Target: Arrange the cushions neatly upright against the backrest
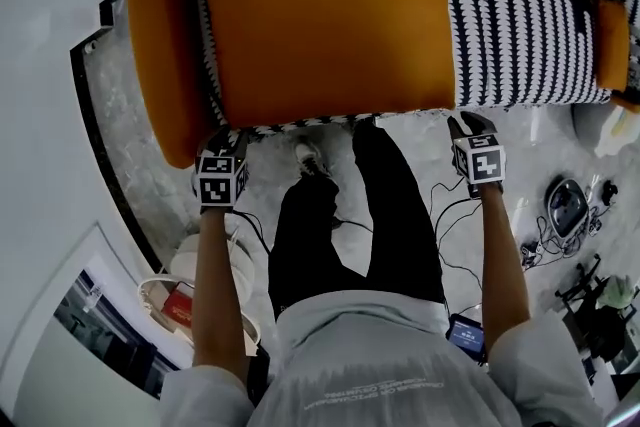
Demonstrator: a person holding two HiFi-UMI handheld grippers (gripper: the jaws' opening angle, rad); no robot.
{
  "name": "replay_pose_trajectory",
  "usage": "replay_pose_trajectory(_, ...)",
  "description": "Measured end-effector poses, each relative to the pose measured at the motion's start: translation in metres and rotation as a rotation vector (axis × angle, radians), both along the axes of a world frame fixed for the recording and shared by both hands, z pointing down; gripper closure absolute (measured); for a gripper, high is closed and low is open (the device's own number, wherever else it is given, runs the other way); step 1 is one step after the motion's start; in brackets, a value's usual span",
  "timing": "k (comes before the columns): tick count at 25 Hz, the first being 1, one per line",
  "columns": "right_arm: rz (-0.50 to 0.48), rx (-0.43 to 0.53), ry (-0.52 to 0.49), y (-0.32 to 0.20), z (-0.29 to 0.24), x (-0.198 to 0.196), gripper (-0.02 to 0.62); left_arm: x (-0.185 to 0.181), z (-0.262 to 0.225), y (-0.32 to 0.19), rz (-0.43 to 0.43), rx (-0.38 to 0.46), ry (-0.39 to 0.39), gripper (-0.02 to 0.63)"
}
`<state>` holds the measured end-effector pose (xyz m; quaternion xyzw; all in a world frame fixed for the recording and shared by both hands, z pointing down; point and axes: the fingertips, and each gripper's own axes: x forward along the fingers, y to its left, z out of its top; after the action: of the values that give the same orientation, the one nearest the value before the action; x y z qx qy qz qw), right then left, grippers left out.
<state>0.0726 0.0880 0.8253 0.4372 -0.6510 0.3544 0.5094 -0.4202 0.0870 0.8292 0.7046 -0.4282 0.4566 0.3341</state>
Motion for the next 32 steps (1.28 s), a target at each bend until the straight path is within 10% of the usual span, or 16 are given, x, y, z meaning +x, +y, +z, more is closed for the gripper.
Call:
replay_pose_trajectory(15,-0.065,0.020,0.046,-0.016,0.030,-0.004,0.538,-0.005,0.027,-0.003,-0.069,-0.059,-0.021,0.503)
replay_pose_trajectory(32,-0.165,-0.048,0.012,-0.057,-0.074,-0.020,0.552,-0.013,-0.064,-0.053,-0.122,-0.121,-0.059,0.586)
